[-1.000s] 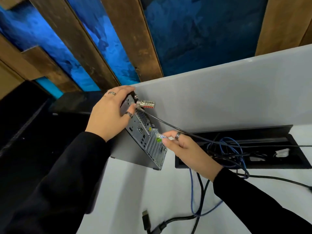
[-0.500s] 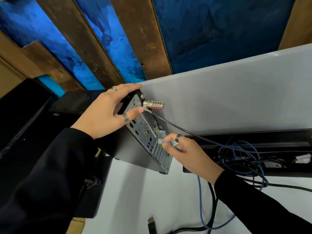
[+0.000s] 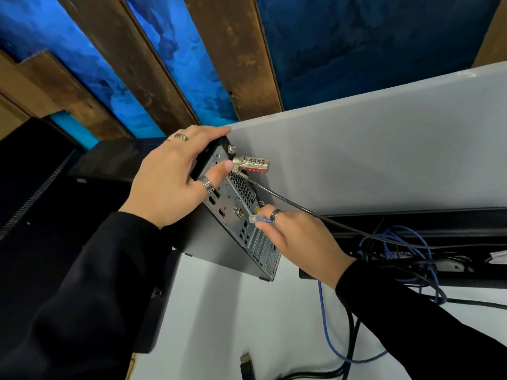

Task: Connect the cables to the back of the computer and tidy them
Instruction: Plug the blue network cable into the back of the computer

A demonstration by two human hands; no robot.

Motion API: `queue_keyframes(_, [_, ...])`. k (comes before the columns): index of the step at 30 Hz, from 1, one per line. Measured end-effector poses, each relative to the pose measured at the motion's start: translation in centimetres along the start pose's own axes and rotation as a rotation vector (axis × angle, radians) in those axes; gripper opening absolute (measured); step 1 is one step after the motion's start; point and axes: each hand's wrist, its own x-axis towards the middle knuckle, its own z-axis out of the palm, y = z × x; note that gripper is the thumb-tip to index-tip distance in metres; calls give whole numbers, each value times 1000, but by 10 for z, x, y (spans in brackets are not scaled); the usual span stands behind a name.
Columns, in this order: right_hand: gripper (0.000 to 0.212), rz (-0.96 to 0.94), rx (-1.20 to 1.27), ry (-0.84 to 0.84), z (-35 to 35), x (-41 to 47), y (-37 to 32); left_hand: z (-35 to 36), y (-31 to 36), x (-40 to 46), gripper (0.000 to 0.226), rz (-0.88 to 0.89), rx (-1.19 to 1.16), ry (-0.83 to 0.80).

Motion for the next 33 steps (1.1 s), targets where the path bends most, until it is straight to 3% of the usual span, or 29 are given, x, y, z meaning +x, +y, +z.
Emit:
queue_keyframes(3, [19, -66, -121, 104, 7, 2, -3, 1, -1, 0, 57, 3, 21, 6])
queue_keyframes(12, [24, -77, 19, 75, 16, 5, 3, 0, -1, 0, 56, 3, 21, 22])
queue_keyframes(26, [13, -119, -63, 158, 18, 3, -2, 1, 1, -1, 54, -13, 19, 31])
queue_keyframes(33, [24, -129, -84, 99, 19, 5, -1, 2, 1, -1, 52, -23, 22, 34])
